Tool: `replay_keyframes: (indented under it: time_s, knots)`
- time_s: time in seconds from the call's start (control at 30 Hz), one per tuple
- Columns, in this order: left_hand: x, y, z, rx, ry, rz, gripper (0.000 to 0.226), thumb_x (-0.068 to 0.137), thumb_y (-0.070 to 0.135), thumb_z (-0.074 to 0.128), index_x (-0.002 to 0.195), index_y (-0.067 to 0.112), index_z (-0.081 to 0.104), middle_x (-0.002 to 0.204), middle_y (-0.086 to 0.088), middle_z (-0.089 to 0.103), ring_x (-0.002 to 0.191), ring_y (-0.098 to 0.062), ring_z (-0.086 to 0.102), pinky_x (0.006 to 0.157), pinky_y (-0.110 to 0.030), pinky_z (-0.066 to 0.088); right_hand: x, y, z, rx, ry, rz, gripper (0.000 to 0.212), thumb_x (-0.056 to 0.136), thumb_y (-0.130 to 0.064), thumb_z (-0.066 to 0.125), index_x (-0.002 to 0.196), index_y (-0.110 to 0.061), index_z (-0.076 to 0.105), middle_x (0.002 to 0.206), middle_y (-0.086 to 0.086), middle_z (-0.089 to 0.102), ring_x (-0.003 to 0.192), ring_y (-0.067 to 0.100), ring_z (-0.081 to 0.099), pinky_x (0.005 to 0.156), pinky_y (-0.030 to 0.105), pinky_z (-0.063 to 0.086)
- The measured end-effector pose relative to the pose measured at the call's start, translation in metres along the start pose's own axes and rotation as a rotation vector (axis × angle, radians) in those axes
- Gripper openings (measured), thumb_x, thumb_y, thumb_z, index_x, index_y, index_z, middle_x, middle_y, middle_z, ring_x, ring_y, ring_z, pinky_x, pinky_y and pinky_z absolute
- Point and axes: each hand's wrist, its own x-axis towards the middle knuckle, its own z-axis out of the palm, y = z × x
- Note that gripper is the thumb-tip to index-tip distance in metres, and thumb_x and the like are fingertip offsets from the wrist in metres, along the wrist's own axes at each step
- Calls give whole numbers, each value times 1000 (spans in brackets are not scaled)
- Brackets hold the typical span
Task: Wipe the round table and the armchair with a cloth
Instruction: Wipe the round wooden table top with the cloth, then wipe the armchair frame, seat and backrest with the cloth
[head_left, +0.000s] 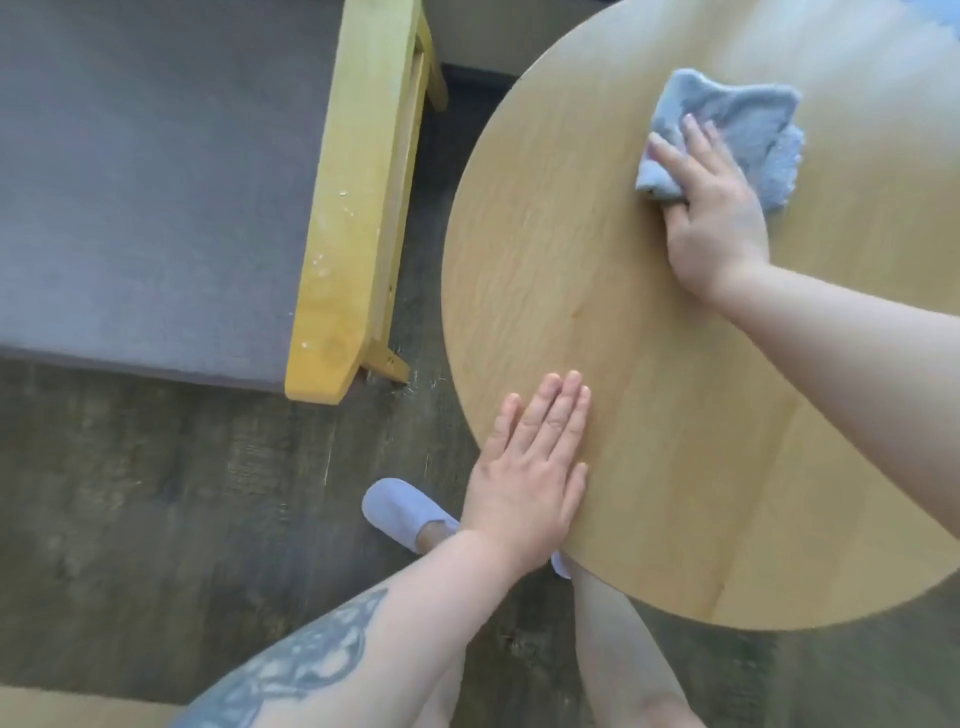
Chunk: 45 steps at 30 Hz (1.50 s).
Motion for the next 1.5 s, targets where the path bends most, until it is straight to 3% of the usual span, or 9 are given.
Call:
replay_keyframes:
  time_s: [0.1, 0.27, 0.33, 0.5, 0.6, 0.8, 1.03, 1.23, 1.5]
  knots:
    - [-2, -6, 2, 29, -35, 103, 62, 98, 39, 26, 153, 11, 22, 161, 0, 21, 149, -16, 12, 120, -42, 8, -8, -68, 42, -60, 109, 204, 70, 87, -7, 41, 150, -34, 26, 161, -3, 12, 148, 15, 7, 116, 46, 21]
    - [-1, -10, 5, 3, -45, 183, 46, 92, 36, 33, 110, 18, 71, 104, 0, 69, 108, -23, 50, 106, -39, 28, -81, -130, 80, 37, -180, -536, 59, 85, -3, 51, 142, -20, 46, 153, 1, 35, 144, 18, 27, 112, 51, 28]
    - [-1, -14, 3, -23, -22, 193, 50, 93, 38, 34, 126, 14, 64, 121, -1, 66, 119, -22, 47, 110, -39, 25, -87, -101, 55, 34, -226, -638, 52, 89, -3, 45, 139, -15, 49, 150, 2, 41, 141, 16, 32, 113, 40, 28]
    - [0, -16, -6, -18, -83, 196, 62, 99, 42, 22, 155, 13, 22, 162, 1, 17, 149, -12, 9, 121, -40, 5, -147, 19, 7, 47, 167, 299, 62, 82, 0, 39, 142, -14, 46, 153, 8, 34, 145, 21, 23, 119, 38, 19]
    - [3, -9, -12, -262, -87, 64, 61, 99, 43, 9, 155, 19, 5, 163, 8, -1, 148, -4, -11, 119, -33, -11, -225, -26, 52, 51, 467, 730, 60, 85, 0, 37, 143, -14, 44, 152, 10, 37, 143, 28, 27, 116, 34, 21]
    - [17, -28, -31, -618, -94, -27, 67, 94, 48, 11, 155, 22, 9, 160, 14, -4, 147, 1, -12, 116, -19, -14, -257, -135, 89, 168, 270, 169, 65, 77, 2, 53, 140, -9, 45, 150, -1, 38, 139, 16, 35, 98, 39, 43]
    - [50, -45, -37, -256, -194, 57, 66, 96, 48, 10, 156, 23, -1, 163, 8, -13, 147, -7, -20, 115, -26, -19, -282, -29, 57, -31, 494, 945, 63, 82, -9, 34, 143, -20, 45, 153, 5, 36, 144, 26, 28, 102, 47, 39]
    - [55, -42, -40, -199, -270, 12, 68, 94, 51, 14, 155, 28, -8, 161, 11, -21, 144, -4, -26, 113, -27, -21, -261, -145, 92, 119, 259, 56, 47, 85, -5, 41, 125, -16, 63, 134, 4, 59, 130, 18, 48, 97, 41, 45]
    - [56, -44, -51, -159, -423, 46, 62, 105, 43, 16, 152, 27, -20, 157, 8, -33, 141, -8, -35, 113, -31, -24, -275, -57, 74, -20, 480, 797, 61, 81, -3, 48, 140, -18, 49, 149, 12, 41, 140, 30, 32, 97, 51, 39]
